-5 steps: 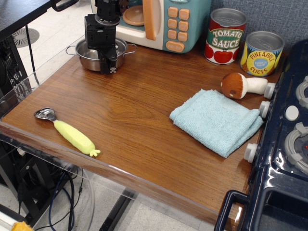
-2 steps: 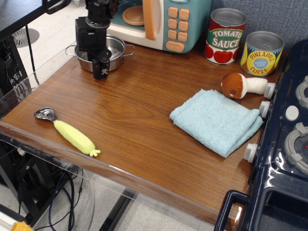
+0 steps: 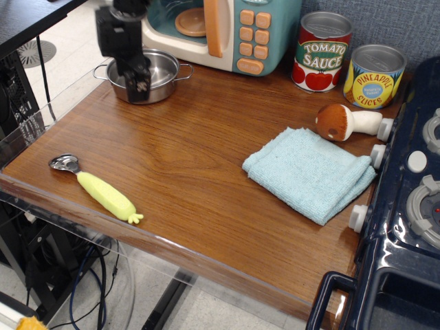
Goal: Pick up the silver pot and place it in front of the blue appliance.
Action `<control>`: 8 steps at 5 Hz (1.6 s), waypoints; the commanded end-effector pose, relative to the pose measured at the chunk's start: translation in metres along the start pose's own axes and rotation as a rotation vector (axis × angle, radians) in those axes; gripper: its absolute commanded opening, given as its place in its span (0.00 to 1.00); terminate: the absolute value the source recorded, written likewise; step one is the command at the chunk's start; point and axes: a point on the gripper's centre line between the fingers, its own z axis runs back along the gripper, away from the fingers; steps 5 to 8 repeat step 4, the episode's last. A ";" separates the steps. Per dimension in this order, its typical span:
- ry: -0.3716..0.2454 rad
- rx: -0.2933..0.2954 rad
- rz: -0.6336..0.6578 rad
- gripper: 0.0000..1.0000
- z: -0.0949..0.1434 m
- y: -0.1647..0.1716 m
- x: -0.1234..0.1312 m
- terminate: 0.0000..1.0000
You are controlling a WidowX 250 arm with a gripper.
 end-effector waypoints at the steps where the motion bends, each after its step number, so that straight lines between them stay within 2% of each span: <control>1: 0.086 -0.091 0.053 1.00 0.054 -0.011 0.022 0.00; 3: 0.086 -0.091 0.053 1.00 0.054 -0.011 0.022 0.00; 4: 0.086 -0.091 0.053 1.00 0.054 -0.011 0.022 1.00; 8: 0.086 -0.091 0.053 1.00 0.054 -0.011 0.022 1.00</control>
